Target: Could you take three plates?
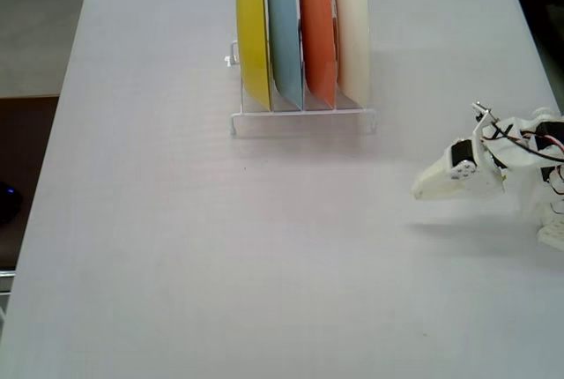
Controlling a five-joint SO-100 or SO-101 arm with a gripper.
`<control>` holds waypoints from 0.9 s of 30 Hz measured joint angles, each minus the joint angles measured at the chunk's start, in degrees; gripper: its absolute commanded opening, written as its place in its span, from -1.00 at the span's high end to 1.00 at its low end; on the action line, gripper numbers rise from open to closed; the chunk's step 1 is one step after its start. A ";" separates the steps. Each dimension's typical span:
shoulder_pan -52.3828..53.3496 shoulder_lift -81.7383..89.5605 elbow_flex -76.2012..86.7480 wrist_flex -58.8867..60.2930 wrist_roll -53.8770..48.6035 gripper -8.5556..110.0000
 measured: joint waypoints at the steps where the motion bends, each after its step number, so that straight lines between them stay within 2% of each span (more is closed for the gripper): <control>1: 0.62 0.00 -1.76 -0.35 -0.53 0.87; 8: 6.24 -2.02 -15.21 -0.97 -5.45 0.87; 19: 18.19 -23.64 -43.95 0.88 -19.95 0.86; 23: 21.80 -31.73 -53.70 3.78 -22.06 0.85; 27: 24.26 -38.50 -59.50 4.39 -23.29 0.75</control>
